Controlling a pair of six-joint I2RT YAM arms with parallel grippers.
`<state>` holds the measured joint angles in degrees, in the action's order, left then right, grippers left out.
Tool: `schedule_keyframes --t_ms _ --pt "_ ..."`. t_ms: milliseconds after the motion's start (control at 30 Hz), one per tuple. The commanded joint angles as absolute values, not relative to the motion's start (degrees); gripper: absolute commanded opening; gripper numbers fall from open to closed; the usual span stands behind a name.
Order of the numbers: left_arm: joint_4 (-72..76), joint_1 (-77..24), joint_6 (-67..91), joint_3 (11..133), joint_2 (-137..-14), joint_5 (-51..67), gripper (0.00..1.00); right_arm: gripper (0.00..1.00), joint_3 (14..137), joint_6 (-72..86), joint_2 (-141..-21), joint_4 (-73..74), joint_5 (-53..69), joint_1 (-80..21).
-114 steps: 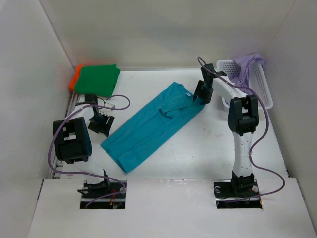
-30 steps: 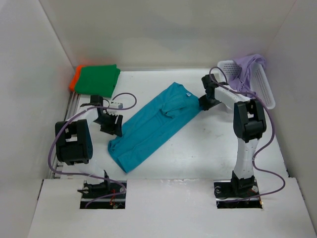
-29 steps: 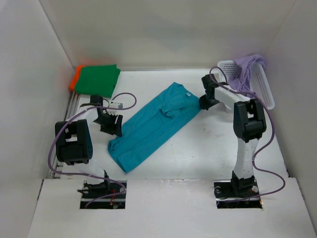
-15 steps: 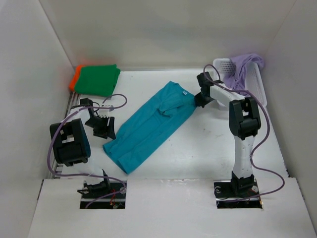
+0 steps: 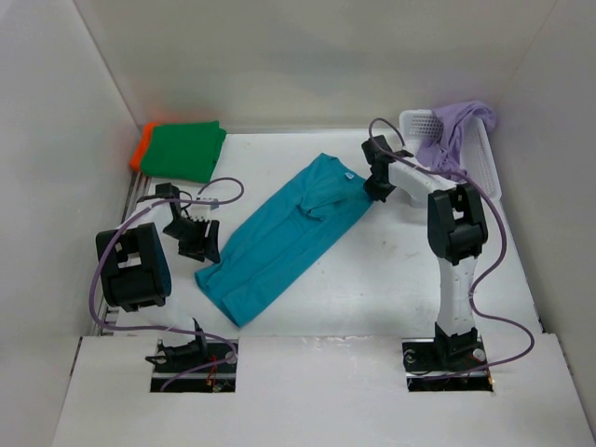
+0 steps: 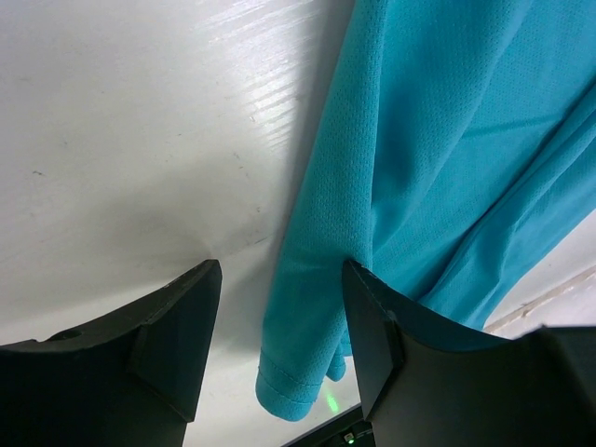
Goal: Fold and stack the t-shirts
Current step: Rotate the tshirt 80 degrees
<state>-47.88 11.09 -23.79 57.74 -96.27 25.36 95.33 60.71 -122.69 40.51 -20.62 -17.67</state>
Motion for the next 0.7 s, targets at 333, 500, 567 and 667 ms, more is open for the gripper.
schedule_keyframes --t_ms 333,500,567,667 --pt "-49.48 10.77 -25.22 57.75 -94.75 25.58 0.53 0.0 105.38 51.59 -126.12 43.5 -18.46 -17.71" --pt "-51.06 10.68 -25.84 57.83 -94.4 25.49 0.53 0.0 117.56 49.14 -133.57 48.33 -15.04 -15.69" --pt "-51.85 10.33 -25.84 58.36 -94.22 25.49 0.53 0.0 125.46 47.12 -138.14 49.74 -13.28 -15.86" --pt "-52.91 8.49 -25.75 59.41 -94.04 25.93 0.53 0.01 139.88 44.83 -146.14 51.94 -10.03 -15.95"
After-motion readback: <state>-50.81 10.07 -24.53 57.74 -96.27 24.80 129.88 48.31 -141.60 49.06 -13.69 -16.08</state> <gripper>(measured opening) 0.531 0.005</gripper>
